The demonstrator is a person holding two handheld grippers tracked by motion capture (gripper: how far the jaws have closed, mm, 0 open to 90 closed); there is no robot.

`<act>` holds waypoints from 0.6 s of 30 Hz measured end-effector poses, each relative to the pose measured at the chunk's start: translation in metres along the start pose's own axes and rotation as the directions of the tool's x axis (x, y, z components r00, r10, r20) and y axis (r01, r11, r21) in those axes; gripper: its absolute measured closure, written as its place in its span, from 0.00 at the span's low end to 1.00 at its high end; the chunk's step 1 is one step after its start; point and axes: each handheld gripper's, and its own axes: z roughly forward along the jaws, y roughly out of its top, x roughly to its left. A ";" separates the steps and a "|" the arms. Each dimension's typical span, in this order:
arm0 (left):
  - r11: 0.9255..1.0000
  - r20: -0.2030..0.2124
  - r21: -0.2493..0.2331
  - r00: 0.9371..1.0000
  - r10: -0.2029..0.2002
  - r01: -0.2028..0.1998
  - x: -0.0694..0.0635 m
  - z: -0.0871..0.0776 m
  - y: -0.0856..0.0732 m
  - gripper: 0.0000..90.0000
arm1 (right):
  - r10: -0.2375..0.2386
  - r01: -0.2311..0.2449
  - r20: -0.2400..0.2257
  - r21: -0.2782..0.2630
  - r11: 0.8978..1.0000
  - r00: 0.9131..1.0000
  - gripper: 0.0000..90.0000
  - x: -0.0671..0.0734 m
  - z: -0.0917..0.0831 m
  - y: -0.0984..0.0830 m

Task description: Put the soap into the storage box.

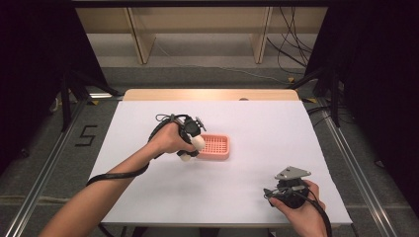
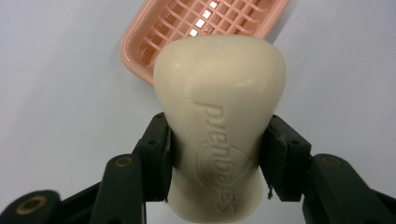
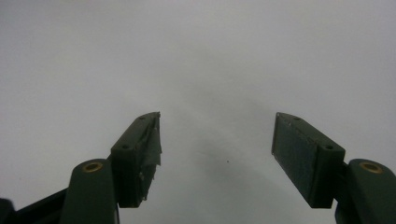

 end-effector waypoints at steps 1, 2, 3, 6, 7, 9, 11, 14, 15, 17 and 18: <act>1.000 0.000 0.003 1.000 0.006 -0.006 0.001 0.000 0.001 0.55 | 0.002 -0.002 -0.001 0.001 1.000 1.000 0.37 0.000 0.000 0.000; 1.000 0.000 0.003 1.000 0.006 -0.006 0.001 0.000 0.001 0.55 | 0.002 -0.002 -0.001 0.001 1.000 1.000 0.37 0.000 0.000 0.000; 1.000 -0.004 0.003 1.000 0.010 -0.010 0.001 0.001 0.002 0.55 | 0.002 -0.002 -0.001 0.001 1.000 1.000 0.37 0.000 0.000 0.000; 1.000 -0.003 0.002 1.000 0.014 -0.014 0.002 0.001 0.005 0.55 | -0.017 0.017 0.004 -0.006 1.000 1.000 0.37 -0.001 0.000 0.000; 1.000 -0.003 0.000 1.000 0.017 -0.017 0.001 0.002 0.007 0.55 | -0.017 0.017 0.004 -0.006 1.000 1.000 0.37 -0.001 0.000 -0.001; 1.000 -0.003 0.002 1.000 0.020 -0.020 0.002 0.003 0.009 0.55 | -0.015 0.015 0.004 -0.010 1.000 1.000 0.37 -0.001 0.001 -0.001; 1.000 -0.002 0.001 1.000 0.022 -0.022 0.002 0.003 0.009 0.55 | 0.015 -0.015 -0.001 -0.003 1.000 1.000 0.37 0.000 0.000 0.000; 1.000 -0.009 0.001 1.000 0.030 -0.030 0.002 0.004 0.012 0.55 | 0.016 -0.016 -0.004 0.003 1.000 1.000 0.37 0.000 0.000 0.000; 0.999 -0.009 0.002 0.999 0.033 -0.033 0.002 0.004 0.013 0.55 | -0.001 0.001 -0.001 0.000 1.000 1.000 0.37 -0.001 0.000 0.000; 0.999 -0.014 0.003 0.999 0.036 -0.036 0.003 0.005 0.015 0.55 | 0.000 0.000 -0.001 -0.001 1.000 1.000 0.37 -0.001 0.000 -0.001; 0.999 -0.014 0.003 0.999 0.036 -0.036 0.003 0.005 0.015 0.55 | 0.000 0.000 -0.001 -0.001 1.000 1.000 0.37 -0.001 0.000 -0.001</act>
